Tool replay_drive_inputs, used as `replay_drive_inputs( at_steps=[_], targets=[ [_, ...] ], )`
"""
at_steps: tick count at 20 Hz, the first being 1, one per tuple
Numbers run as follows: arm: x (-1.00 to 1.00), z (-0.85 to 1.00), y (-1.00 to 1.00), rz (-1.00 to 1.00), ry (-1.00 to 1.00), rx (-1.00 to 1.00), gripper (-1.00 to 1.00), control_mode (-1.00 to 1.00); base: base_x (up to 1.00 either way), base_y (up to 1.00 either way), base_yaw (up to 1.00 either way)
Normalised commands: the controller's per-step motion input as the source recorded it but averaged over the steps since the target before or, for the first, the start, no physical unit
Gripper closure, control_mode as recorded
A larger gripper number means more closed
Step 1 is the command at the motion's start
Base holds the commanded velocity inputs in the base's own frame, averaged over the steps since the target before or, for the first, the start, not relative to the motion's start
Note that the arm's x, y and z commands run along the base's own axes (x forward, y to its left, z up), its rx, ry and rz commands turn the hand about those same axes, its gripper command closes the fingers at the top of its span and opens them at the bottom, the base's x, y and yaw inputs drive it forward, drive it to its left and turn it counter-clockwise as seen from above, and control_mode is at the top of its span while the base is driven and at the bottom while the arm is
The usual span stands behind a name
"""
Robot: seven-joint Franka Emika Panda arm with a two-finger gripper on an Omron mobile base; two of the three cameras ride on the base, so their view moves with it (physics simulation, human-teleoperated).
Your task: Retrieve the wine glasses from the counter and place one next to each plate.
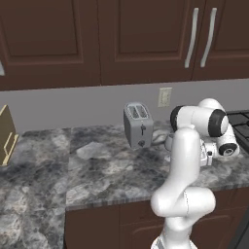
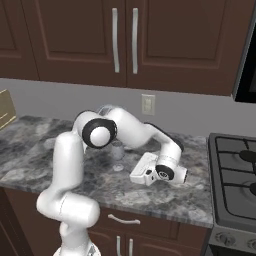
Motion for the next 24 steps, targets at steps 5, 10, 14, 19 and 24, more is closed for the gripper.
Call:
replay_drive_inputs(
  at_steps=[5, 10, 14, 19, 24],
  targets=[
    [0.0, -0.02, 0.06, 0.09, 0.0, 0.0, -1.0, -1.0, 0.0, 0.0, 0.0],
    [0.0, -0.03, 0.23, 0.0, 0.0, -0.01, -1.0, -1.0, 0.0, 0.0, 0.0],
    [0.07, -0.06, 0.35, -0.04, 0.0, -0.05, -1.0, -1.0, 0.0, 0.0, 0.0],
    [0.12, -0.13, 0.37, -0.04, 0.0, -0.07, -1.0, -1.0, 0.0, 0.0, 0.0],
    [0.13, -0.11, 0.18, -0.01, 0.03, -0.02, -1.0, -1.0, 0.0, 0.0, 0.0]
  ],
)
